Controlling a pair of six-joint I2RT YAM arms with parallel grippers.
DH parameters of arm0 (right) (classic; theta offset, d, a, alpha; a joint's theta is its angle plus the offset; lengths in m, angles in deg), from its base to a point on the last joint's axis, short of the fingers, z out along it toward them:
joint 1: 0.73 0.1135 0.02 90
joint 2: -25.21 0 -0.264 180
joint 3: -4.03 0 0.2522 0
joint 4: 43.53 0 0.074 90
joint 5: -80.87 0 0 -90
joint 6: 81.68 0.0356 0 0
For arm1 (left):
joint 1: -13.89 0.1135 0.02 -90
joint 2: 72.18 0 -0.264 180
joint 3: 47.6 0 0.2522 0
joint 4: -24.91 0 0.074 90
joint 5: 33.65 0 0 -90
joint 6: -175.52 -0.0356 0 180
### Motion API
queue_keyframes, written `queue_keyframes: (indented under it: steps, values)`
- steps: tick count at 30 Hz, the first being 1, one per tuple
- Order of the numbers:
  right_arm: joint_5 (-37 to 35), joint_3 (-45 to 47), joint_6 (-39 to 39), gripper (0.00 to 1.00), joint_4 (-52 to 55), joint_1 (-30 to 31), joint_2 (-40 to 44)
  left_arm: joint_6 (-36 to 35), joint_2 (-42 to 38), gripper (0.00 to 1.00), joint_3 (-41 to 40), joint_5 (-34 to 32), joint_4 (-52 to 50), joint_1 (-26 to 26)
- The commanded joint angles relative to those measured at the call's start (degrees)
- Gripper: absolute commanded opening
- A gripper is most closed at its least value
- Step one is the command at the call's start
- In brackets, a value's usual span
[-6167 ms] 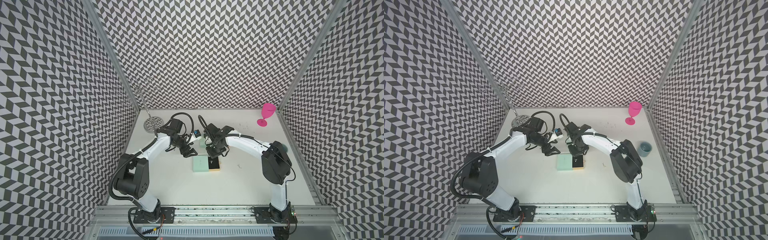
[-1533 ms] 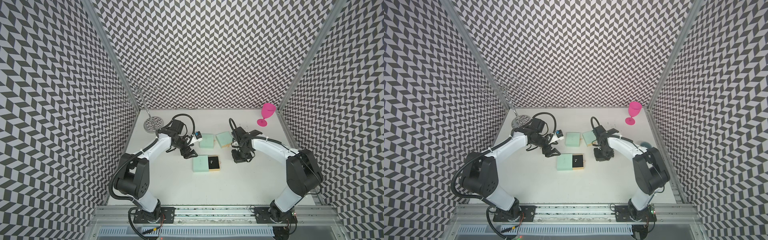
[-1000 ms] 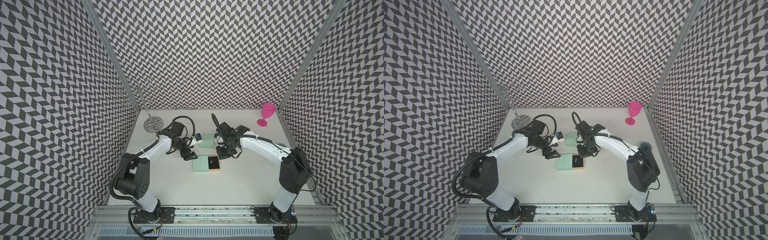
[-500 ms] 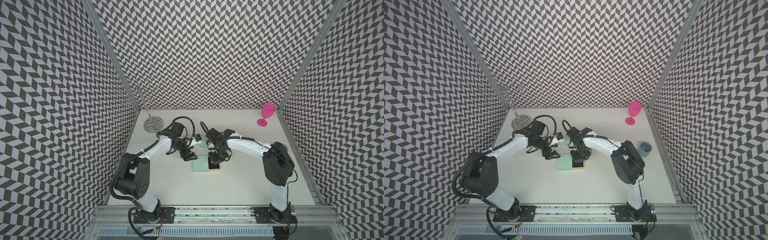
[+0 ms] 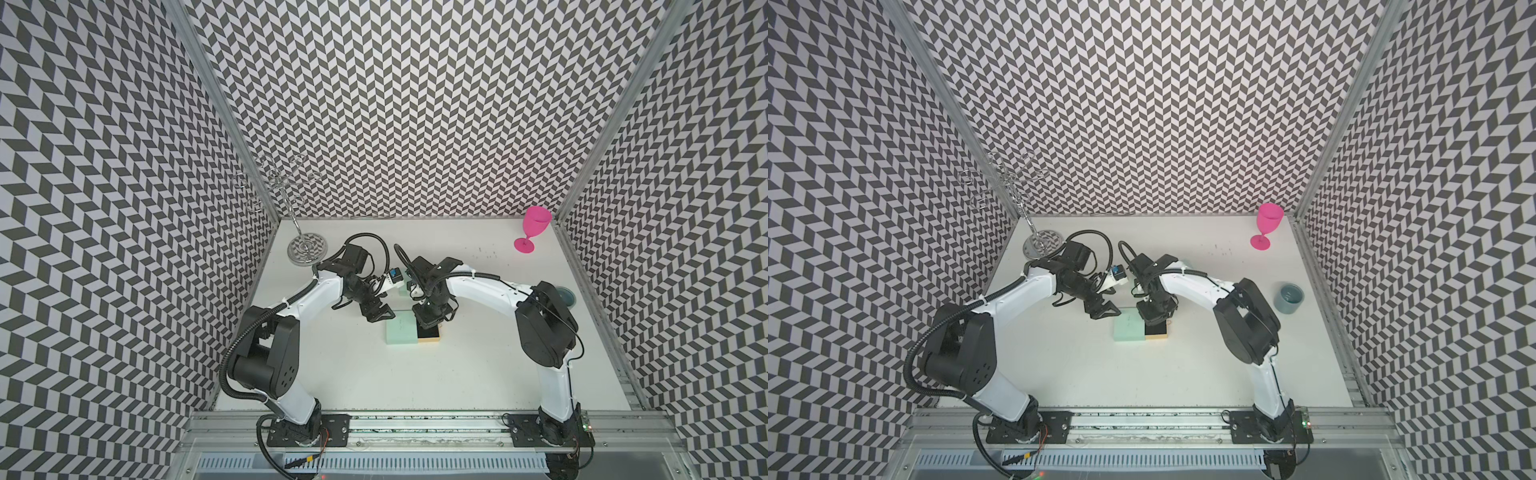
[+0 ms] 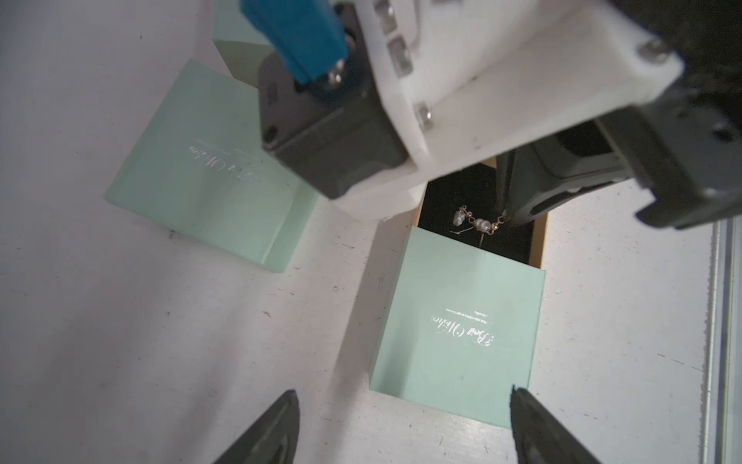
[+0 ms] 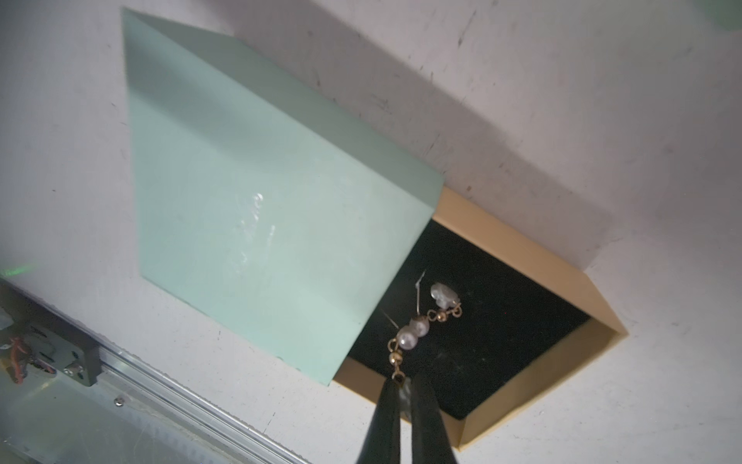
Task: Place the earrings into the drawer-style jewelry box
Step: Insert the earring into the inner lining.
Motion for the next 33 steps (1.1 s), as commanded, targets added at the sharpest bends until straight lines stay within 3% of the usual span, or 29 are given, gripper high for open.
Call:
queue_keyframes:
  steps: [1,16,33]
  values:
    - [0.2,0.0,-1.3,0.07,0.4,0.5,-0.6,-0.7,-1.9,0.83,-0.2,0.4,-0.1,0.3]
    - [-0.7,3.2,-1.7,0.08,-0.9,0.6,-0.9,-0.7,-1.9,0.83,-0.5,0.5,0.1,0.3]
    - [-2.0,0.5,-1.6,0.13,-1.3,0.7,-2.0,-0.7,-2.1,0.83,-0.9,0.5,0.3,0.3]
